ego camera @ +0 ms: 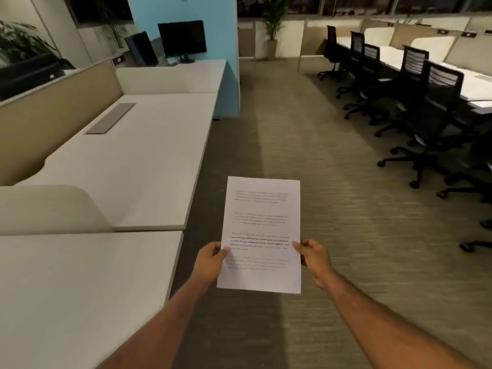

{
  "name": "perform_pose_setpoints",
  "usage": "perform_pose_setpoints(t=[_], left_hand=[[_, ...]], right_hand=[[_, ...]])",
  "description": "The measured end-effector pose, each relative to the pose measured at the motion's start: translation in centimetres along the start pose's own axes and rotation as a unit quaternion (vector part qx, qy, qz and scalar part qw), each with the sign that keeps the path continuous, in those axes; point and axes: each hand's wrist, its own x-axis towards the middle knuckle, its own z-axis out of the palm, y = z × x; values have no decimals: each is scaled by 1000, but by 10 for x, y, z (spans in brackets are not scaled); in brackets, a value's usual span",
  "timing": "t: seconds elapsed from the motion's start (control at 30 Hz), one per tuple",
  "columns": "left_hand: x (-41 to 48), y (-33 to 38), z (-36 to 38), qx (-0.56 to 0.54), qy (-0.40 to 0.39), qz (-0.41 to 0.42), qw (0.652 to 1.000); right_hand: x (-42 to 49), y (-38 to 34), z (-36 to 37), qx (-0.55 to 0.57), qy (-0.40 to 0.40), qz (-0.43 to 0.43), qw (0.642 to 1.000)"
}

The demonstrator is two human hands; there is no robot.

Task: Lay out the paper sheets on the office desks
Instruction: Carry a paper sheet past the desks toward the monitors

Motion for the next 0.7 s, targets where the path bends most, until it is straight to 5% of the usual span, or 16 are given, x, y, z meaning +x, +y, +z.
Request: perform_pose_setpoints(t=[0.7], left_hand=[[492, 149, -14, -59, -51, 29, 997]], right_hand=[[439, -201, 141, 53, 13, -14, 998]])
